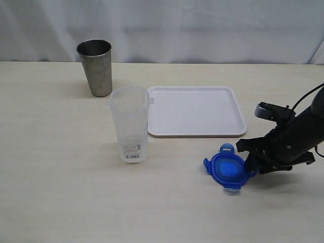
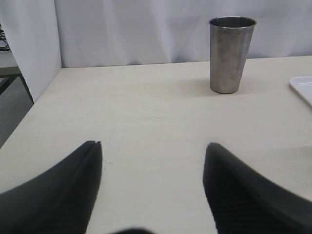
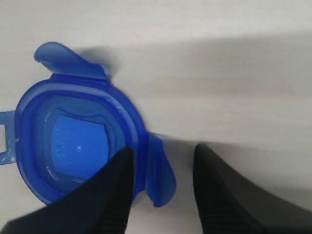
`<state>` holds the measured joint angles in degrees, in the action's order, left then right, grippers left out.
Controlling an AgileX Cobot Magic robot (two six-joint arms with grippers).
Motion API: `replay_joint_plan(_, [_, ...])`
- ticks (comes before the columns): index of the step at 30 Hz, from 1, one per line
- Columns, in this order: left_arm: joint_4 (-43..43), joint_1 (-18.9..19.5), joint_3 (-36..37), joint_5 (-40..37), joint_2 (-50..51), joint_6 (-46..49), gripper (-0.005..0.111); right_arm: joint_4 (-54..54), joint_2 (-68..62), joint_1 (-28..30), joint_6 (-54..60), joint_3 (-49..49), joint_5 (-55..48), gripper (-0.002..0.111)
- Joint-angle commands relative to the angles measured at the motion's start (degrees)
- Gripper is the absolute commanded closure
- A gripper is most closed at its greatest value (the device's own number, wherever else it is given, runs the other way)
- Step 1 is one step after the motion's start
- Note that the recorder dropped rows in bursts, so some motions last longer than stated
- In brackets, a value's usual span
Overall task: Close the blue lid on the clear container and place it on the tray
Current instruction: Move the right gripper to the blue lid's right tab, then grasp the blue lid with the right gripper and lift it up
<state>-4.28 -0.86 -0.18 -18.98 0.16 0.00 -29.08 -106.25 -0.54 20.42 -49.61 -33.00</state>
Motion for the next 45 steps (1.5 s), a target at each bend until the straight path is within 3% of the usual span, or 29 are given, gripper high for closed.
replay_joint_plan(1, [-0.1,0.1,0.2,0.5,-0.2,0.0,0.049,0.0,-0.3,-0.3,-0.5,-0.3,1.9,0.071])
replay_joint_plan(7, [-0.1,0.1,0.2,0.5,-0.2,0.0,0.049,-0.3,-0.3,-0.3,-0.5,-0.3,2.1,0.072])
replay_joint_plan(13, [0.0,0.1,0.2,0.5,-0.2,0.0,0.049,-0.3,-0.3,-0.3,1.9,-0.3,0.0,0.097])
replay_joint_plan(18, [0.0,0.1,0.2,0.5,-0.2,0.0,0.049,-0.4,1.3,-0.3,3.8,-0.3,-0.2,0.104])
replay_joint_plan(27, [0.0,0.1,0.2,0.5,-0.2,0.0,0.049,-0.1,11.8,-1.3,6.2,-0.3,-0.9,0.104])
replay_joint_plan(35, [0.0,0.1,0.2,0.5,-0.2,0.0,0.049,1.1,23.9,-9.5,9.5,-0.3,2.3,0.104])
replay_joint_plan(39, [0.0,0.1,0.2,0.5,-0.2,0.0,0.049,7.3,29.1,-13.2,4.2,-1.8,4.2,0.104])
replay_joint_plan(45, [-0.1,0.1,0.2,0.5,-0.2,0.0,0.049,25.7,32.5,-19.5,-9.8,-8.8,5.4,0.104])
